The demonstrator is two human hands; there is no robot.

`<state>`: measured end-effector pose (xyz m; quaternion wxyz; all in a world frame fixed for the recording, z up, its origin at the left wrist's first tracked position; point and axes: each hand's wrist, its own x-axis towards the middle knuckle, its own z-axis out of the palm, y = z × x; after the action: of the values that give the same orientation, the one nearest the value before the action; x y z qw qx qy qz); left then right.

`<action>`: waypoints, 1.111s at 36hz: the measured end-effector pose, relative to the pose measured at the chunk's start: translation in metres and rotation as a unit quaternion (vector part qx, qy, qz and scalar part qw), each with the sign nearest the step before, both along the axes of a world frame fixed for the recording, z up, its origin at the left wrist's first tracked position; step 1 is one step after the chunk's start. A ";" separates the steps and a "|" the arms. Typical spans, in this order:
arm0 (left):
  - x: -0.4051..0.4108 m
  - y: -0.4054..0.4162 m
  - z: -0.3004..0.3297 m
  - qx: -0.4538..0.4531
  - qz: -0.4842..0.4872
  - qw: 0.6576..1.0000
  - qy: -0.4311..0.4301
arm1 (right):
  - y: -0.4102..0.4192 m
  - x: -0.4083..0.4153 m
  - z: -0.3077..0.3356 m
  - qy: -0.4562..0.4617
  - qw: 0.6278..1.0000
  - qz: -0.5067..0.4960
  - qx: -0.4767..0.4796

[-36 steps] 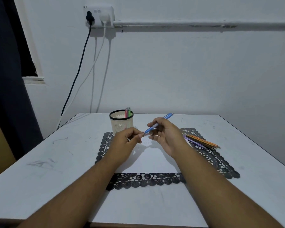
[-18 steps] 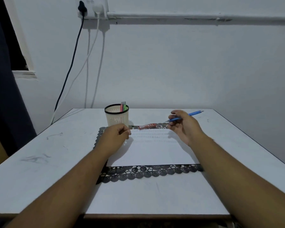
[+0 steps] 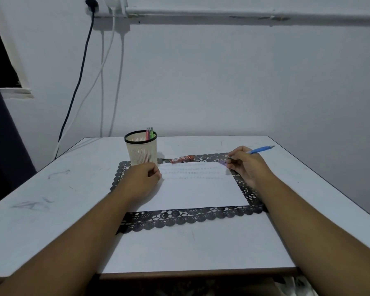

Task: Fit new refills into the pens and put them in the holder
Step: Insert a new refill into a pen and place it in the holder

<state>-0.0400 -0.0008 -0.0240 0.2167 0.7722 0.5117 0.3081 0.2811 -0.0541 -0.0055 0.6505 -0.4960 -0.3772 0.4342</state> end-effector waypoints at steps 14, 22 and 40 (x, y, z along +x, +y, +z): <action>-0.047 0.020 0.009 0.068 -0.076 0.969 0.223 | 0.020 -0.071 0.008 -0.135 0.984 0.119 -0.006; -0.066 0.012 -0.012 0.129 -0.075 0.961 0.234 | 0.047 -0.127 0.005 -0.179 0.966 0.184 -0.010; -0.049 0.012 -0.018 0.121 -0.064 0.959 0.248 | 0.041 -0.153 -0.013 -0.224 0.951 0.211 0.000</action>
<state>-0.0890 0.0109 -0.0419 0.0074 0.8760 0.4577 0.1518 0.1279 -0.0132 -0.0187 0.4430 -0.4897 -0.6094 0.4389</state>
